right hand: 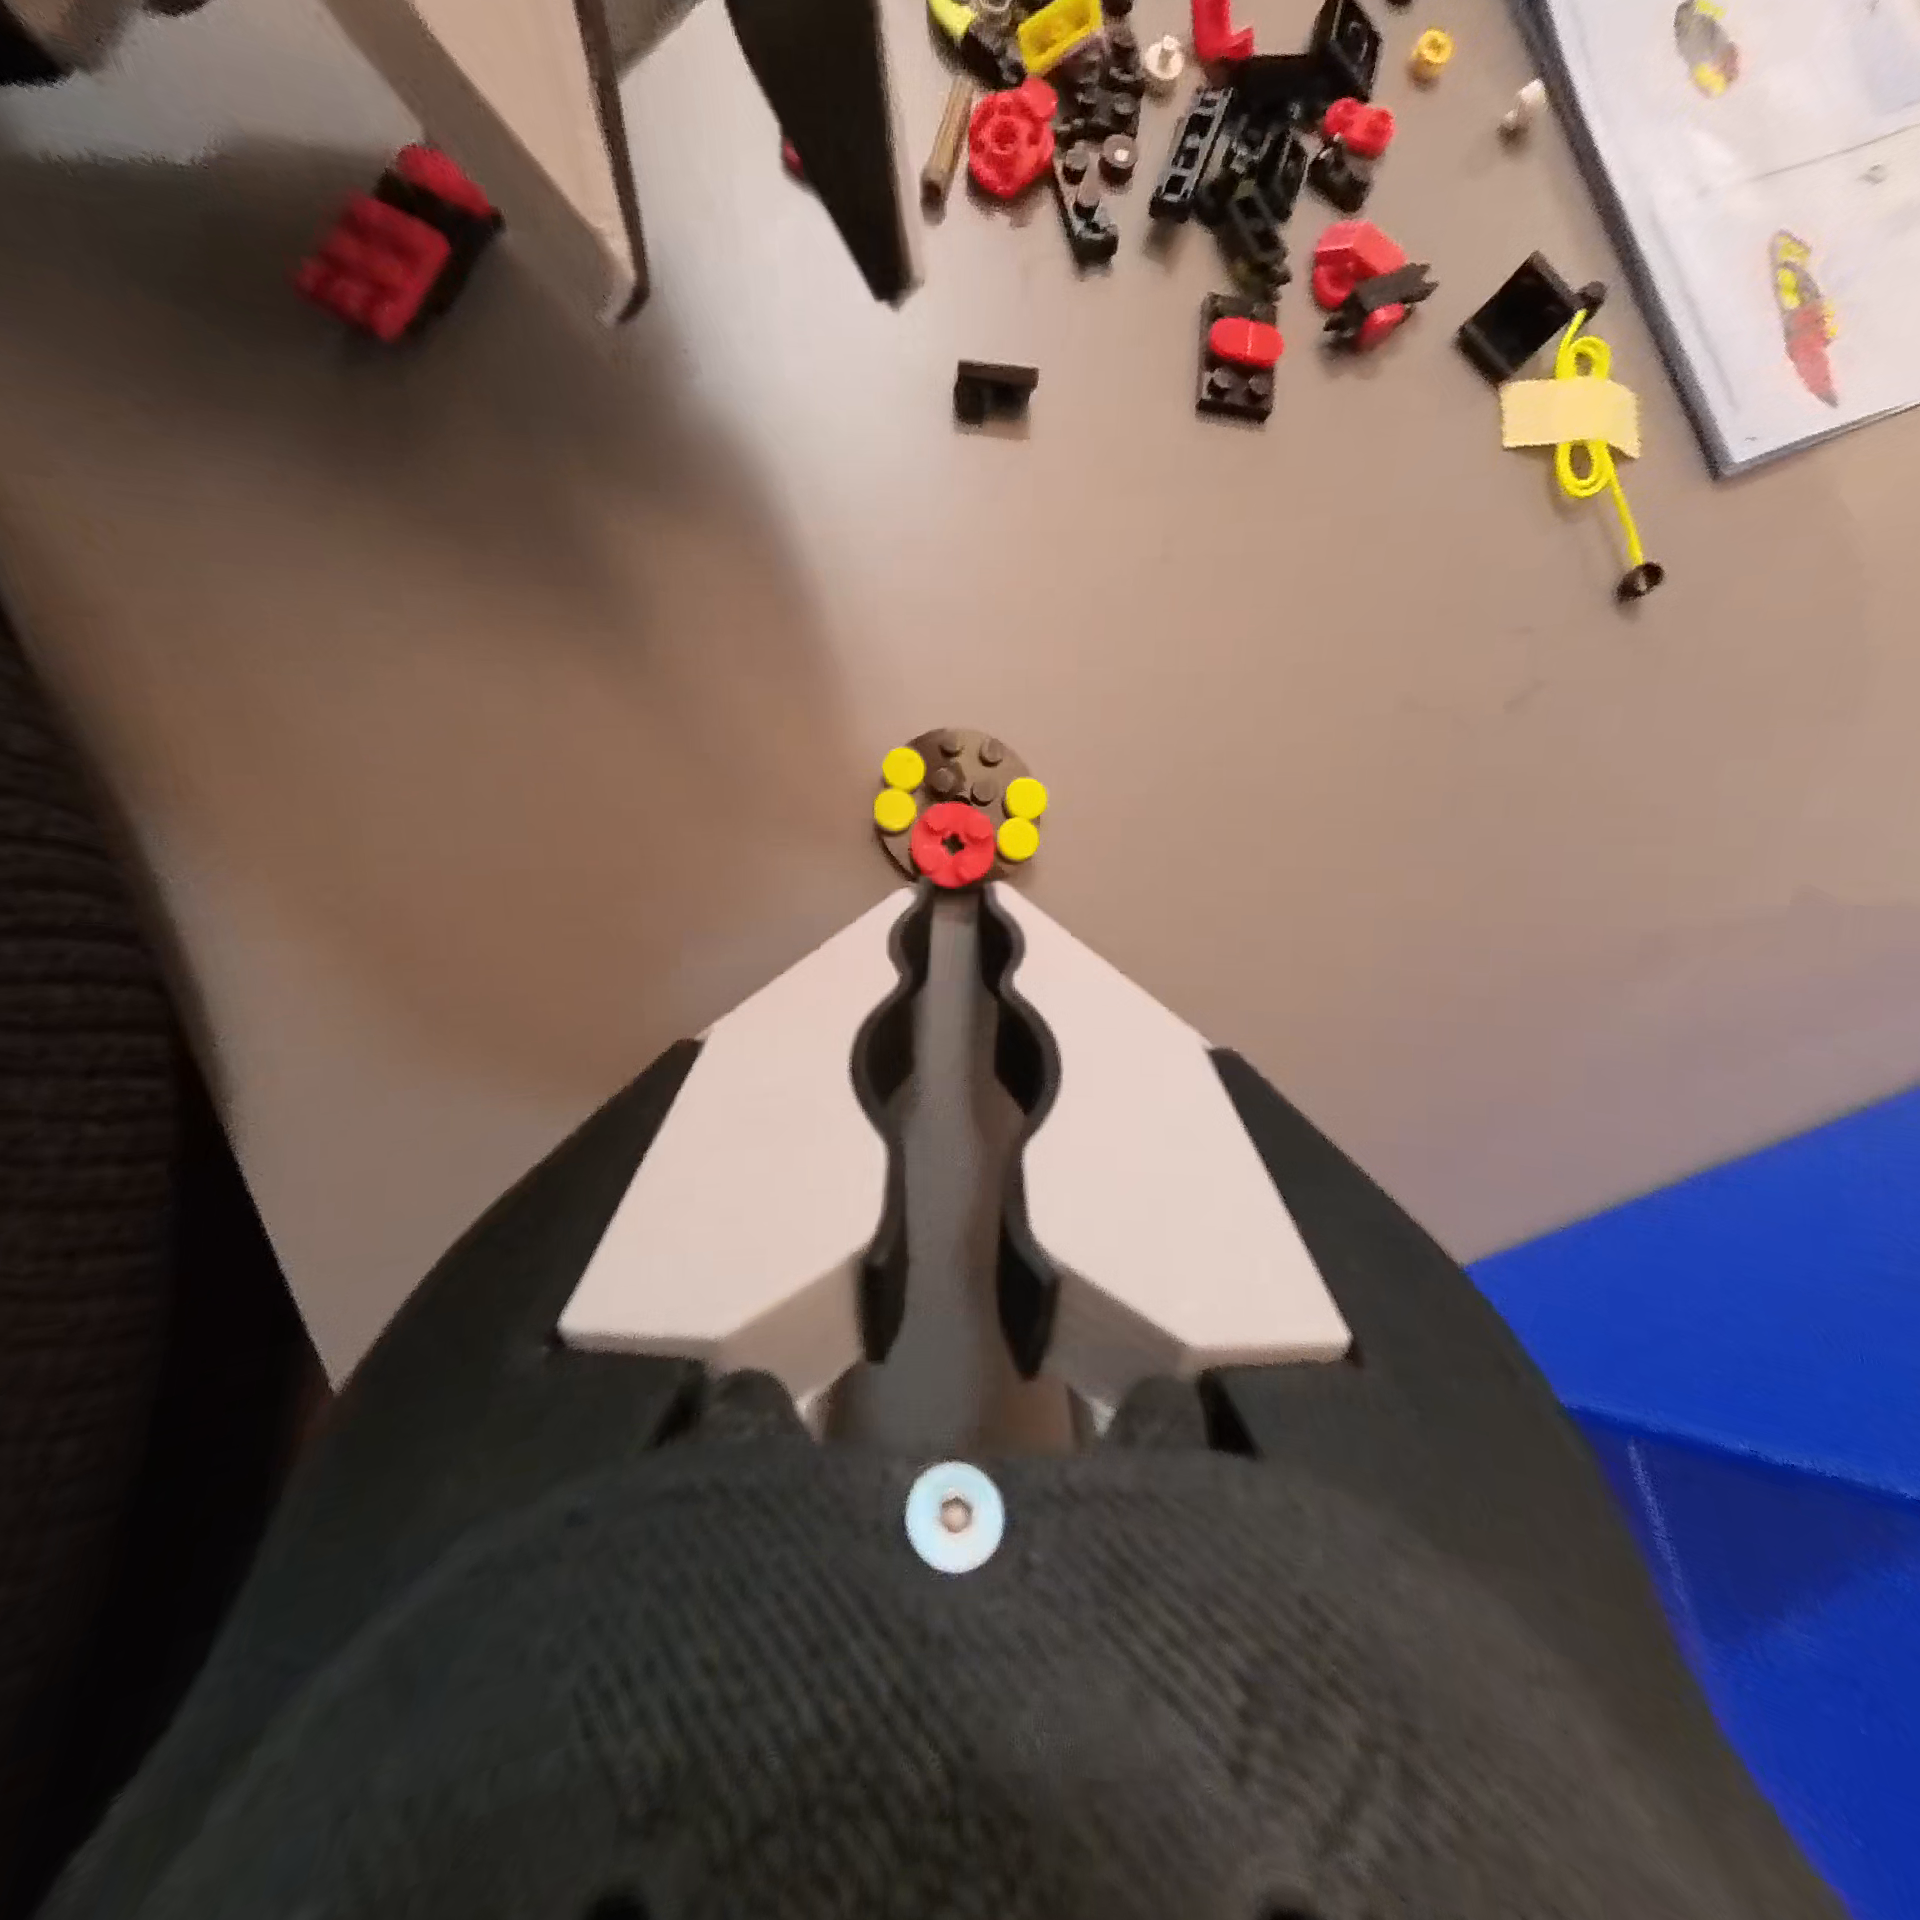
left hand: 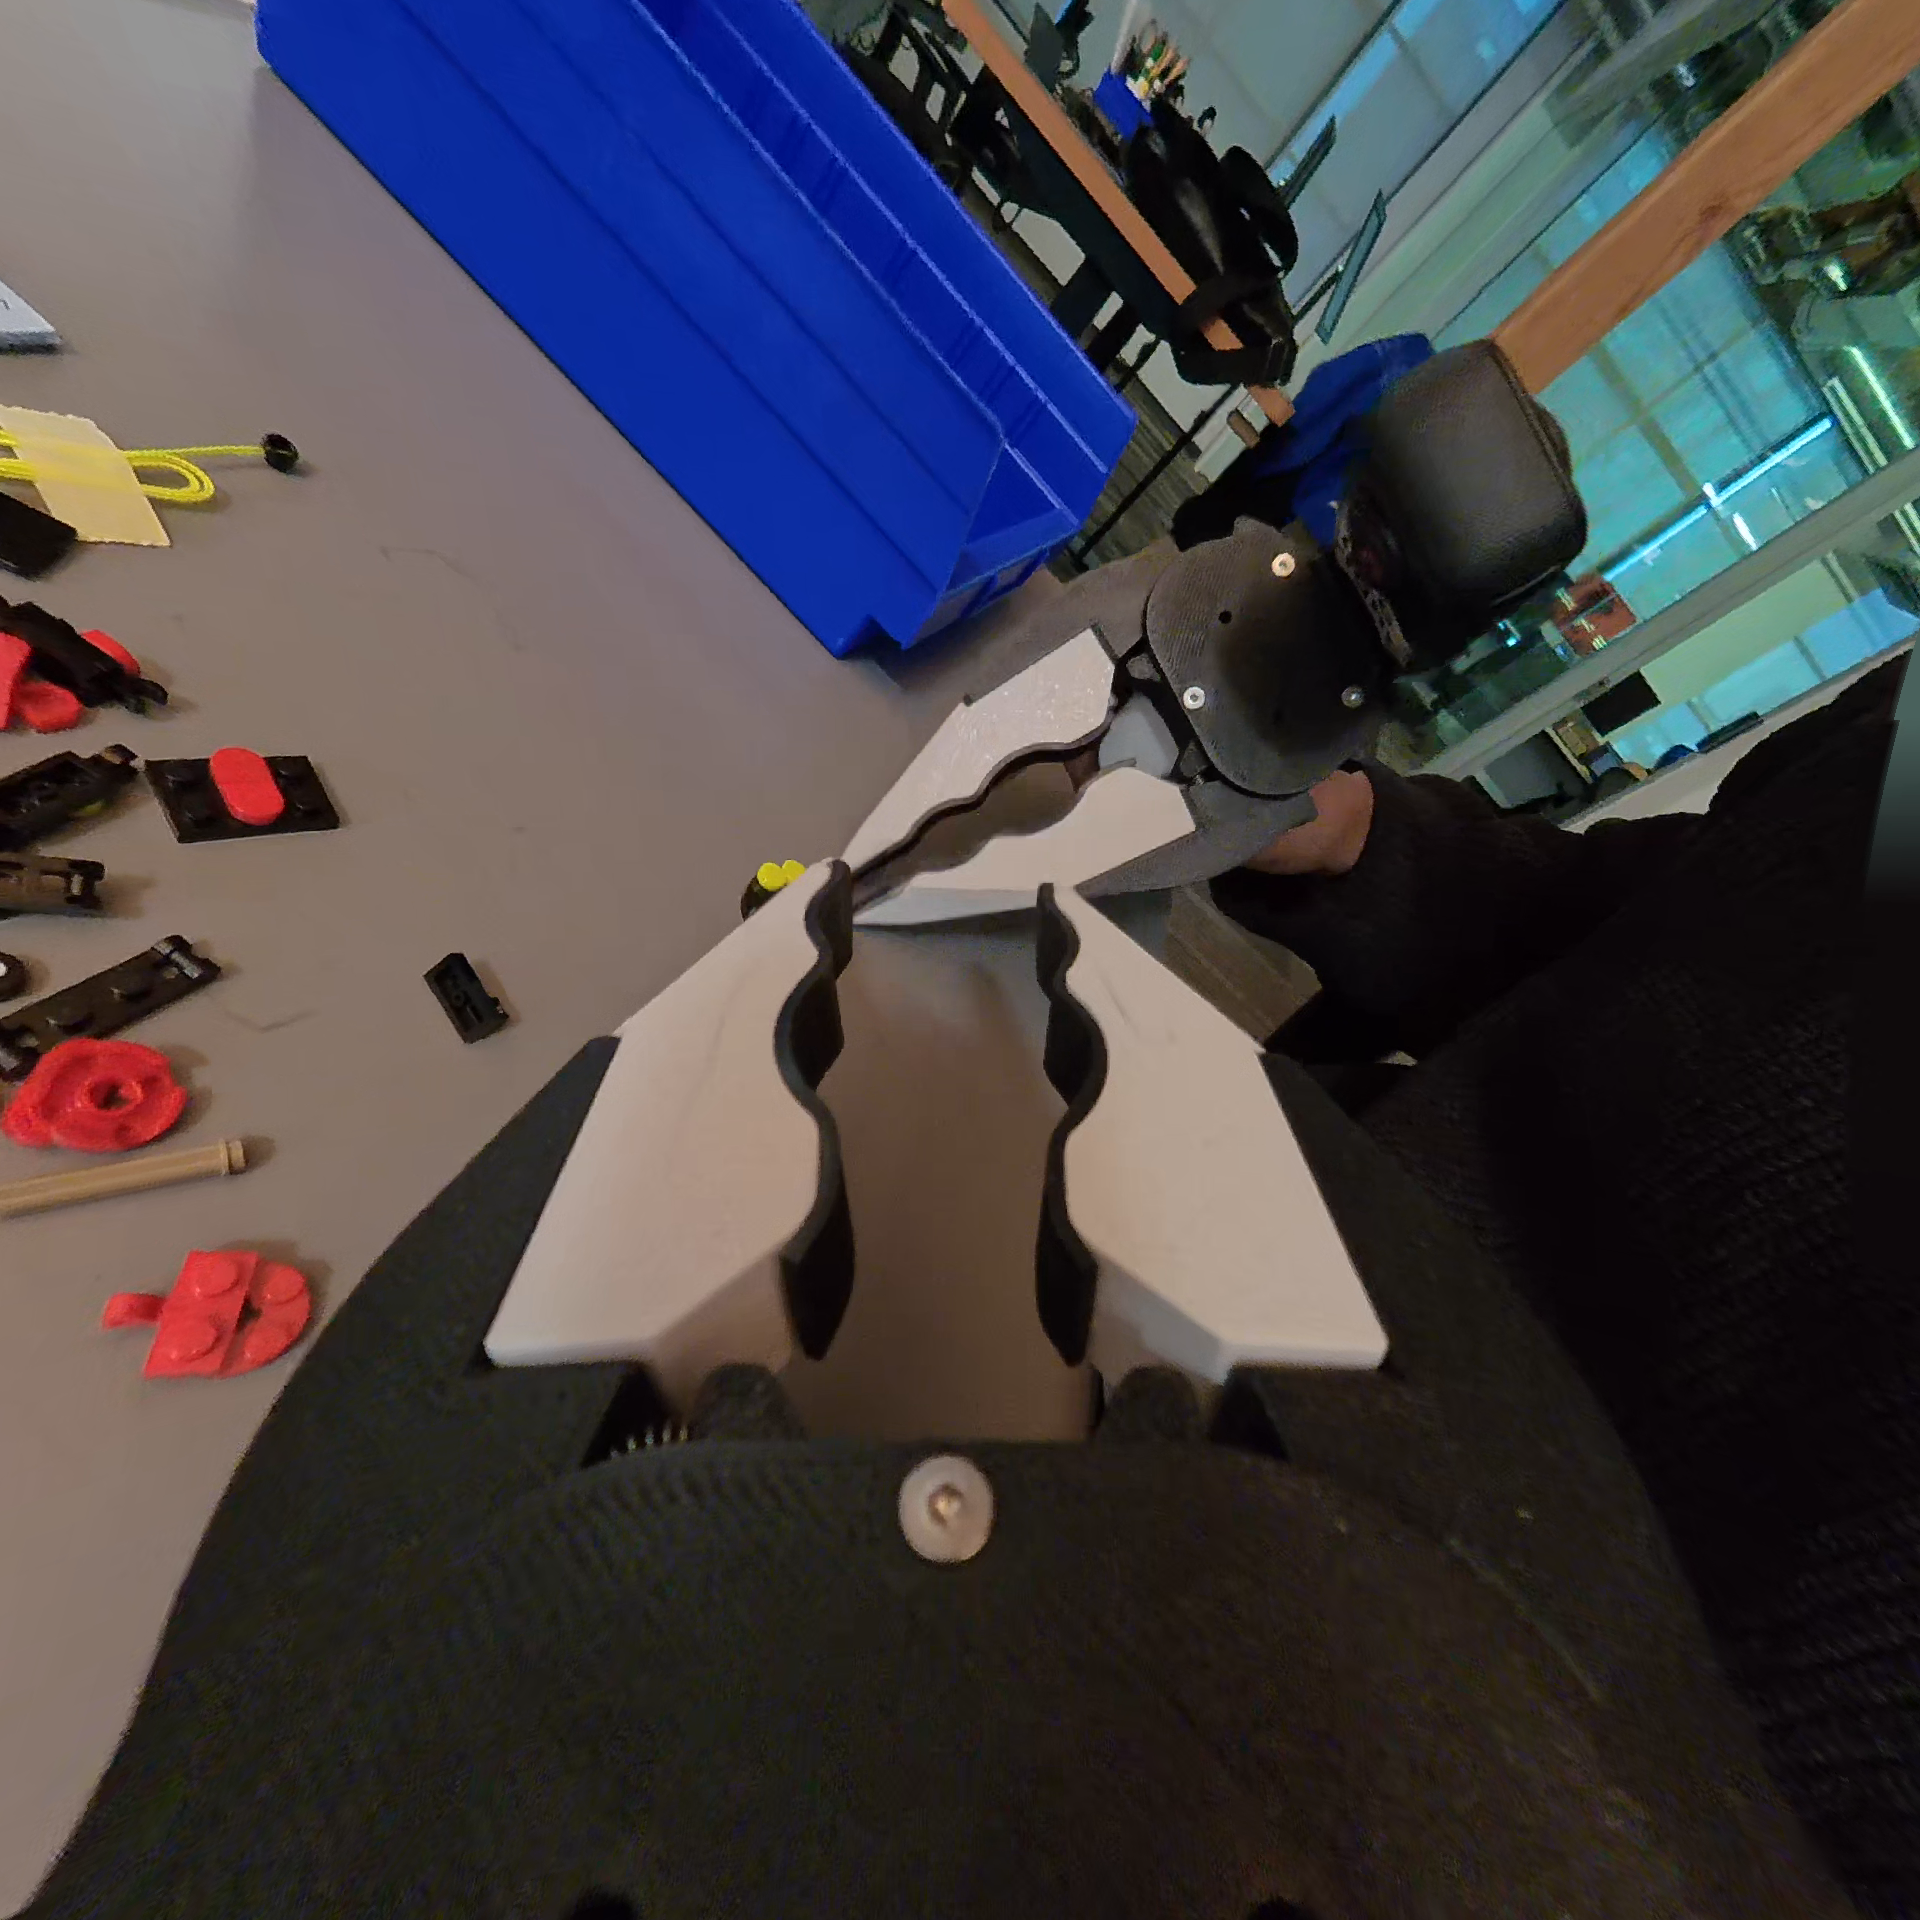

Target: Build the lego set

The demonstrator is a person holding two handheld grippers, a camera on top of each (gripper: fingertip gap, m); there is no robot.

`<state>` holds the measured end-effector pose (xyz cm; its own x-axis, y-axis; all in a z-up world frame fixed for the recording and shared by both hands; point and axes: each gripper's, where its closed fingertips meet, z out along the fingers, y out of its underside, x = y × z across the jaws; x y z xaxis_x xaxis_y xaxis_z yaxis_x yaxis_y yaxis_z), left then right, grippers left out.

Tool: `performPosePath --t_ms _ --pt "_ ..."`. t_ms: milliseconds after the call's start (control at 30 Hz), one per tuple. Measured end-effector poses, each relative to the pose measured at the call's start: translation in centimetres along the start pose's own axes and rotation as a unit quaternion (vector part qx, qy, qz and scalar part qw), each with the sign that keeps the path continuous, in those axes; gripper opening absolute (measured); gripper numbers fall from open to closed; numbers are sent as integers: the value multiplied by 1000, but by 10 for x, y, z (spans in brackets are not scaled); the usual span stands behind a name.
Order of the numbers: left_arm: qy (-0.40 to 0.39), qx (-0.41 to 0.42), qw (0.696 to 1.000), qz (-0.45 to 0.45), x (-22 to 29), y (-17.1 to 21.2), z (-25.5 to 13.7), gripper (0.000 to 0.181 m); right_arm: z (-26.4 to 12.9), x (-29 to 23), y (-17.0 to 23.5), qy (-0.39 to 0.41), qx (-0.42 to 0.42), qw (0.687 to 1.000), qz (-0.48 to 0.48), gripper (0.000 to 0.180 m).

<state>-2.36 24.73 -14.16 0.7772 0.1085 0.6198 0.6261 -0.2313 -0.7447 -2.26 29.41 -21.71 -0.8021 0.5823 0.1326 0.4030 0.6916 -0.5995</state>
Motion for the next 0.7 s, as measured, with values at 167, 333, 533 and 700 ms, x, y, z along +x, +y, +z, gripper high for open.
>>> performPosePath --t_ms 167,333,533,700 --pt "-2 6 1000 -3 -1 -2 0 32 7 -7 -12 -22 34 999 33 20" --pt "0 0 1000 -3 0 0 1 32 11 -12 -17 -30 44 998 40 28" --pt "-7 11 1000 -1 -1 -3 -1 32 12 -19 -20 -48 47 997 41 46" --pt "-9 17 1000 -6 -3 -5 -3 32 13 -16 -22 -32 44 998 35 46"
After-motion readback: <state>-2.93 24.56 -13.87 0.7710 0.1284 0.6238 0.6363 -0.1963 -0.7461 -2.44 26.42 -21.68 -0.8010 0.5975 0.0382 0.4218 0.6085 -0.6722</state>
